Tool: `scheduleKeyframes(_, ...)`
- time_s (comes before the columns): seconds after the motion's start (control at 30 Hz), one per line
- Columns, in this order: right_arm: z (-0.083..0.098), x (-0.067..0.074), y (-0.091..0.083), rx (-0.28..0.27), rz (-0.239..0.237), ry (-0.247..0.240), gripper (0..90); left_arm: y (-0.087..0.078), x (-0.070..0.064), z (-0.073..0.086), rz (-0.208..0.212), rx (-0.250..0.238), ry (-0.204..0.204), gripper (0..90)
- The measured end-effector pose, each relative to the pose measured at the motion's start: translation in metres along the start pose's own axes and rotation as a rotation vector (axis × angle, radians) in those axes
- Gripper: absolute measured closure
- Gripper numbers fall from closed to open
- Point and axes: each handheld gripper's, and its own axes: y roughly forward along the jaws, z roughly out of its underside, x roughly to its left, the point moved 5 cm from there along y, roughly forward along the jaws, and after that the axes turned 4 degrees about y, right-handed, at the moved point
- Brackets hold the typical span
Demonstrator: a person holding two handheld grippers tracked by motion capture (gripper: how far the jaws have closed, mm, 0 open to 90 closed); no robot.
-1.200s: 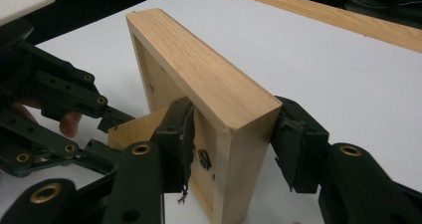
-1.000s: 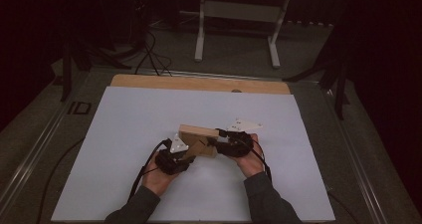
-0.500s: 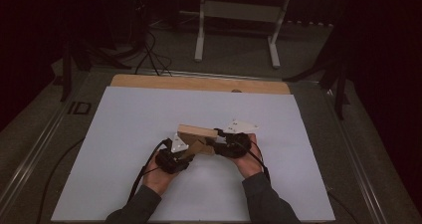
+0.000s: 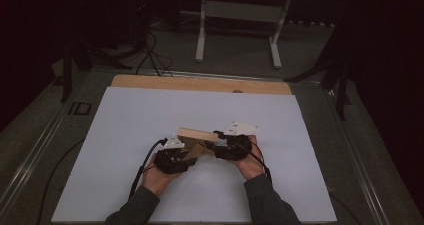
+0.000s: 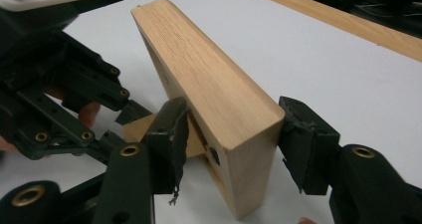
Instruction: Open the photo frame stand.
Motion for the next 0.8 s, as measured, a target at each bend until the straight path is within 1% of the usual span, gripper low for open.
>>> scheduleKeyframes(0.03,0.0,0.001,0.0,0.001,-0.006,-0.001,46.3,0.0,0.0,0.0,0.009,-0.001,-0.005,62.3)
scheduleKeyframes(0.13,0.001,0.002,0.0,0.007,-0.019,-0.003,45.6,-0.001,-0.001,0.0,0.01,0.0,-0.006,61.1)
scheduleKeyframes(0.23,0.001,0.003,0.0,0.013,-0.035,-0.004,44.8,-0.002,-0.004,0.001,0.004,0.008,0.013,60.0)
scheduleKeyframes(0.37,0.002,0.004,-0.001,0.023,-0.047,-0.003,44.0,-0.003,-0.005,0.002,0.007,0.007,0.01,59.7)
scheduleKeyframes(0.6,0.003,0.008,-0.001,0.039,-0.066,-0.014,42.0,-0.008,-0.005,0.006,0.04,0.0,-0.025,59.1)
scheduleKeyframes(0.8,0.005,0.011,-0.001,0.049,-0.074,-0.013,40.2,-0.011,-0.005,0.011,0.046,0.003,-0.038,59.0)
